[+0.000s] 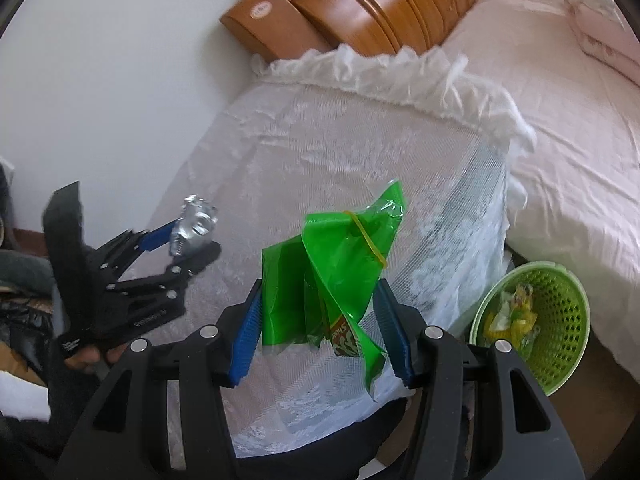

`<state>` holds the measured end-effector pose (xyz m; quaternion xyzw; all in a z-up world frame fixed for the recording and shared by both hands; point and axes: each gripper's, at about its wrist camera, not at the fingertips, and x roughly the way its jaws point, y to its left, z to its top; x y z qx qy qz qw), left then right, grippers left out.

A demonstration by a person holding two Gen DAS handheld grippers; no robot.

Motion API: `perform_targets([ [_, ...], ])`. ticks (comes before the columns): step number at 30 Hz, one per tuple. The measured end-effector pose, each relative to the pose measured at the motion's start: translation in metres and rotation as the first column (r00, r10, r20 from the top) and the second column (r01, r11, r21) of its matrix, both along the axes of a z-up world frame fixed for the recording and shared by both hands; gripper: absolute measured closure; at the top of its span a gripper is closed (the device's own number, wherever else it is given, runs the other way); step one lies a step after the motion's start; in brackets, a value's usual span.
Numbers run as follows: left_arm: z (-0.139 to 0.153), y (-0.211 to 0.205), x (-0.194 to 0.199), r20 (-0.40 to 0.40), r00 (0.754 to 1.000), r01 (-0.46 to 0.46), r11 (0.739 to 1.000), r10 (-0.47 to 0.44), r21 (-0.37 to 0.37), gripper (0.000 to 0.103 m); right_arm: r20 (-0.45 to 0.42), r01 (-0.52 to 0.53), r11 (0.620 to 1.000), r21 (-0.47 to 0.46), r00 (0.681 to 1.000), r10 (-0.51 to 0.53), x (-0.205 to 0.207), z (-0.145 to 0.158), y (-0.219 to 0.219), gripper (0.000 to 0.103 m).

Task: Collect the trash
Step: 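Carry both items over the green wastebasket and open both grippers to drop them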

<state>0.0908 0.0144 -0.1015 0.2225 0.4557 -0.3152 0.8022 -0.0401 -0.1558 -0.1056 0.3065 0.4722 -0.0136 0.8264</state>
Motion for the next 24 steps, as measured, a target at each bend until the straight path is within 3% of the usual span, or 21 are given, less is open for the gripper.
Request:
perform_targets([
  [2, 0.018, -0.010, -0.013, 0.003, 0.997, -0.078, 0.996, 0.078, -0.032, 0.038, 0.016, 0.000, 1.000, -0.006, 1.000, 0.000, -0.009, 0.007, -0.012, 0.048],
  [5, 0.037, -0.026, -0.033, 0.014, 0.993, -0.117, 0.991, 0.118, -0.060, 0.038, 0.034, 0.017, 0.999, -0.034, 0.999, -0.016, -0.030, 0.017, -0.036, 0.048],
  [11, 0.059, -0.079, -0.082, 0.020, 0.998, -0.061, 0.994, 0.063, -0.089, 0.038, 0.036, 0.104, 0.990, -0.092, 0.994, -0.101, -0.089, 0.026, -0.090, 0.048],
  [17, 0.042, -0.148, -0.131, -0.065, 0.995, 0.075, 0.992, -0.082, -0.102, 0.038, -0.002, 0.215, 0.964, -0.156, 0.976, -0.218, -0.151, 0.020, -0.142, 0.048],
  [24, -0.015, -0.228, -0.187, -0.226, 0.945, 0.215, 0.970, -0.237, -0.118, 0.034, -0.041, 0.288, 0.940, -0.182, 0.953, -0.300, -0.199, 0.004, -0.182, 0.048],
])
